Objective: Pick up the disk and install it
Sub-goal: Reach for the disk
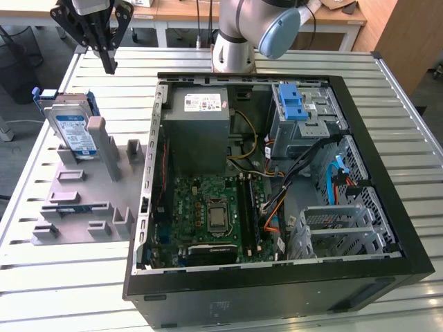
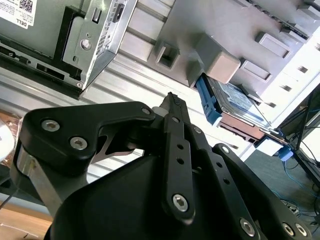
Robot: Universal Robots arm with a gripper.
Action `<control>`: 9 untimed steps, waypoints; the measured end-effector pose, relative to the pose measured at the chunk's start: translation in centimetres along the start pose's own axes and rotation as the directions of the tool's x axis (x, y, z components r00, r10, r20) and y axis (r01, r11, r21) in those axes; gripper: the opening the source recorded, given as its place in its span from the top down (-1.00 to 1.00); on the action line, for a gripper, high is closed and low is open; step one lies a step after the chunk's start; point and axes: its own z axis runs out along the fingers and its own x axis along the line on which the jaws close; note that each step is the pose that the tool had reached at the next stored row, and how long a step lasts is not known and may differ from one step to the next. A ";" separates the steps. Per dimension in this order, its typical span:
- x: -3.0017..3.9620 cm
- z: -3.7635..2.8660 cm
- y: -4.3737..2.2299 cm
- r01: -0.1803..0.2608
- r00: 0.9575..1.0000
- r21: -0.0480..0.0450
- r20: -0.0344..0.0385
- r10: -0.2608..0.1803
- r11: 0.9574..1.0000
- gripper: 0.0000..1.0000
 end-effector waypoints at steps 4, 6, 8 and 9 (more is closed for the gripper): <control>0.43 0.02 0.09 0.000 1.000 0.000 0.000 0.000 1.000 0.79; 0.64 0.02 0.14 0.000 1.000 0.000 -0.001 0.000 1.000 0.79; 0.86 0.03 0.19 0.000 1.000 0.000 -0.001 0.000 1.000 0.79; 0.97 0.03 0.20 0.000 1.000 0.000 -0.001 0.000 1.000 0.79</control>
